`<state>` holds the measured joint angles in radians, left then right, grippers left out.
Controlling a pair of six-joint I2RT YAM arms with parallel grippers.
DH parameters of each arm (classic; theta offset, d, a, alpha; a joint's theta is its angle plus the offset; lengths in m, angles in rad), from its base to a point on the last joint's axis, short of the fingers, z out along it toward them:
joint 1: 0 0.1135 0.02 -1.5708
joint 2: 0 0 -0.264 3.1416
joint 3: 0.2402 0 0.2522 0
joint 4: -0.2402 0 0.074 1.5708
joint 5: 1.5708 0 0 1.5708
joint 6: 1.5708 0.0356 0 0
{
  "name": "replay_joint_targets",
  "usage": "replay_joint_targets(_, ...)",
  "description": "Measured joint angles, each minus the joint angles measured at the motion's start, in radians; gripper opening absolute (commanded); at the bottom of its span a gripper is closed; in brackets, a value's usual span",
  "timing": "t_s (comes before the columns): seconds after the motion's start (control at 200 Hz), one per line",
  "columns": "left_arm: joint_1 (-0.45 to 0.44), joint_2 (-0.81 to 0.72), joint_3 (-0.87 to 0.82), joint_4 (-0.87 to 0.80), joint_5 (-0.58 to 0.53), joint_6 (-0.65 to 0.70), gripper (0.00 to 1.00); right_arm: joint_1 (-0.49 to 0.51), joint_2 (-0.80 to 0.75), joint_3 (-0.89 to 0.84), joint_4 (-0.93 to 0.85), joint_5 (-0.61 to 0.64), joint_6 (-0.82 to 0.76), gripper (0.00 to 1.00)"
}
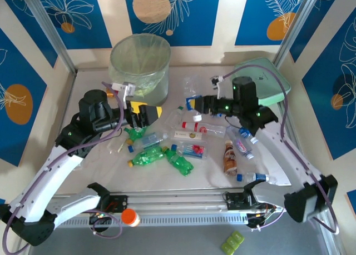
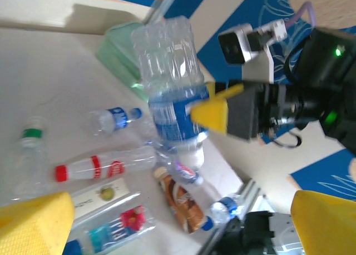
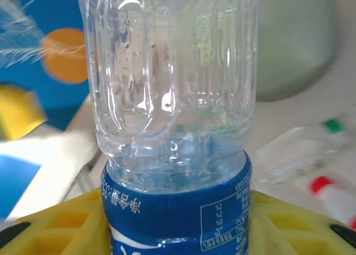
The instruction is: Put the plastic bottles in the bin
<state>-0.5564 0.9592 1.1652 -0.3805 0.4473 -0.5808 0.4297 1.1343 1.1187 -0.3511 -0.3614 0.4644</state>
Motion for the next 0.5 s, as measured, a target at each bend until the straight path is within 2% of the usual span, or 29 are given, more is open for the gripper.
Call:
replay_joint_targets(0.1,0.000,0.026,-0.033,0.108,0.078,-0.080,0.99,0.095,-0.076,-0.053,0.059,-0.040,0.044,0.51)
replay_joint_targets(0.26,-0.007,0.060,-0.092,0.256,0.166,-0.173,0.99,0.191,-0.117,-0.083,0.122,-0.054,0.095,0.51)
replay_joint_targets(0.44,-0.033,0.057,-0.101,0.343,0.211,-0.193,1.00,0.248,-0.119,-0.085,0.171,-0.059,0.130,0.51)
replay_joint_targets(0.5,-0.036,0.055,-0.109,0.371,0.217,-0.201,0.97,0.255,-0.119,-0.085,0.185,-0.062,0.139,0.51)
